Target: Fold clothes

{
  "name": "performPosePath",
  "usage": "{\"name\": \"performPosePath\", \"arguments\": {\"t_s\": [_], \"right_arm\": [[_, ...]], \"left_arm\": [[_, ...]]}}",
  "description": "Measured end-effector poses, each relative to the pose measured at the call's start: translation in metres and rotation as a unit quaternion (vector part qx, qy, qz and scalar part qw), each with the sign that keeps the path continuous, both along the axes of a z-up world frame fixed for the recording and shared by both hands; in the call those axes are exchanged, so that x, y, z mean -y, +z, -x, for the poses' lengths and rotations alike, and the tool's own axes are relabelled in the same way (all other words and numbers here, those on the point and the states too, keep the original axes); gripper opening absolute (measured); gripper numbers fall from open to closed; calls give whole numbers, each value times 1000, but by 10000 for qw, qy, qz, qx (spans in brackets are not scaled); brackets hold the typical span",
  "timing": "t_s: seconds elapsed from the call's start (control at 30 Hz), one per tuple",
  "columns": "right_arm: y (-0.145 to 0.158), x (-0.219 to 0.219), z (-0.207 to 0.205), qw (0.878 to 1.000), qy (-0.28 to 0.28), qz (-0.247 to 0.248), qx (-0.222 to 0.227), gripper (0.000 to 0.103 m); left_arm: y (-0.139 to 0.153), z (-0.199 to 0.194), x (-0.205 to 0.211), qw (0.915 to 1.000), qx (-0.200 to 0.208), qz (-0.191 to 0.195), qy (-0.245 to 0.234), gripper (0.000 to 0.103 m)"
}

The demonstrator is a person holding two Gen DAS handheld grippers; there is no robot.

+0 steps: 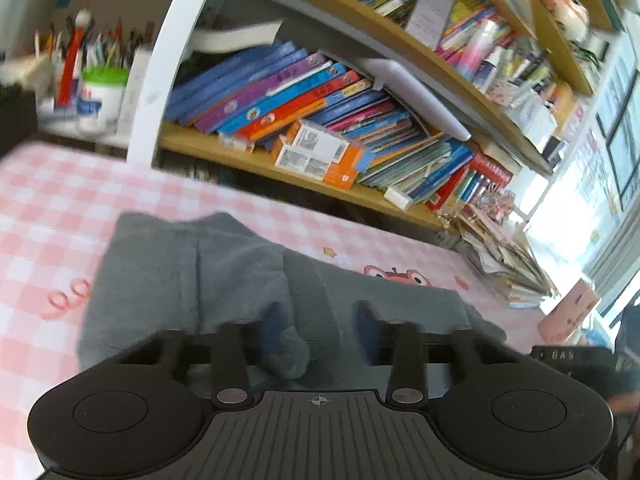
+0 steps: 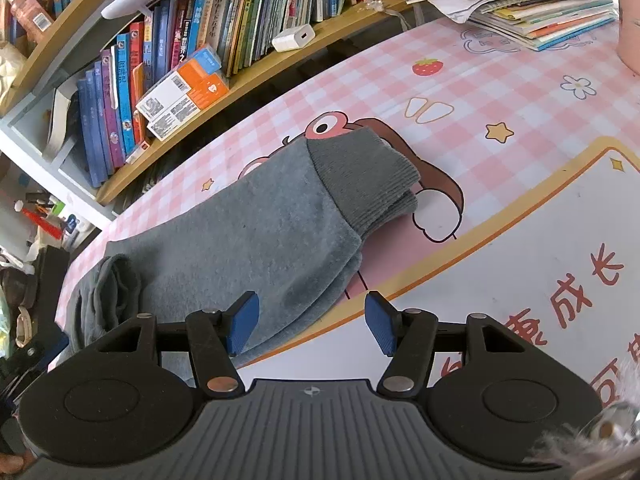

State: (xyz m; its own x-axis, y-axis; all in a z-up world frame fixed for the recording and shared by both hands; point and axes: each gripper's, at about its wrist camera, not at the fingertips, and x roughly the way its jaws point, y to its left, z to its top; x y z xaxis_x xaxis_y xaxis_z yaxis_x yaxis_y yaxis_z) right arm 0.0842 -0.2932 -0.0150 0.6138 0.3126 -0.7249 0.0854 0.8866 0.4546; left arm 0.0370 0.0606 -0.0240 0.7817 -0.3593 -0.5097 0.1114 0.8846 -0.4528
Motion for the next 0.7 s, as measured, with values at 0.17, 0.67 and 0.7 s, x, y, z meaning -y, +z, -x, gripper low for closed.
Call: {"name": "performPosePath", "arguments": {"t_s": [0.17, 0.67, 0.7], "right_arm": [[-2, 1, -1, 10000, -55, -24, -24, 57], [-7, 14, -6, 9994, -311, -128, -78, 57], [-7, 15, -7, 9993, -345, -147, -88, 57]], "left_arm": [[-26, -15, 10, 9983, -570, 88, -97, 16], [9, 25, 6, 9993, -141, -264, 206, 52], [11, 27, 6, 9989, -94, -392, 258, 54]]}}
